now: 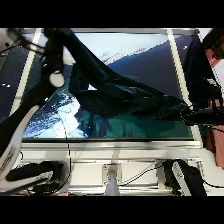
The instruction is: Fold the clothes and pants, and hang the long-sleeved shirts on hangers.
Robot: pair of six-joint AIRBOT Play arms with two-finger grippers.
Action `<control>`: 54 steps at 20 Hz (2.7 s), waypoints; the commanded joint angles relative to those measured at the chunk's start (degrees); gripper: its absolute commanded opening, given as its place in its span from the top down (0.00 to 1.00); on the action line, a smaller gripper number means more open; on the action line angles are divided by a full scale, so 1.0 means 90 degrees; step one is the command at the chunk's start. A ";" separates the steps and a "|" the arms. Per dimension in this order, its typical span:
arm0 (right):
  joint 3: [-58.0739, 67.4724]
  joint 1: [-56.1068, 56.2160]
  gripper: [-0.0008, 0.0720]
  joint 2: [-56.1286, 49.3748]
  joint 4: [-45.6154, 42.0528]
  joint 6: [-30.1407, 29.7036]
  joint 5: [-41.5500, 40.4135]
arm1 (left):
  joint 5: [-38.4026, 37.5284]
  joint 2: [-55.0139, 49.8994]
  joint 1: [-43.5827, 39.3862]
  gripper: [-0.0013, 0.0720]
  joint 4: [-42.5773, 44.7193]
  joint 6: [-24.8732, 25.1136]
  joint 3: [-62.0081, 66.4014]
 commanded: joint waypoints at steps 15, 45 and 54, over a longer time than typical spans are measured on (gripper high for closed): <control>0.0000 0.0002 0.92 0.0000 -0.0432 -0.0019 -0.0471 | -0.6353 -0.1620 0.0580 0.02 0.2567 -0.0058 0.1739; 0.0000 0.0005 0.92 0.0000 0.0022 -0.0012 -0.1753 | -0.8284 -0.2752 0.2395 0.96 -0.0291 0.0911 0.1494; 0.0080 0.0012 0.93 -0.0838 0.0653 -0.0588 -0.4595 | -0.7062 0.0158 0.3674 0.96 -0.0328 0.1098 0.1593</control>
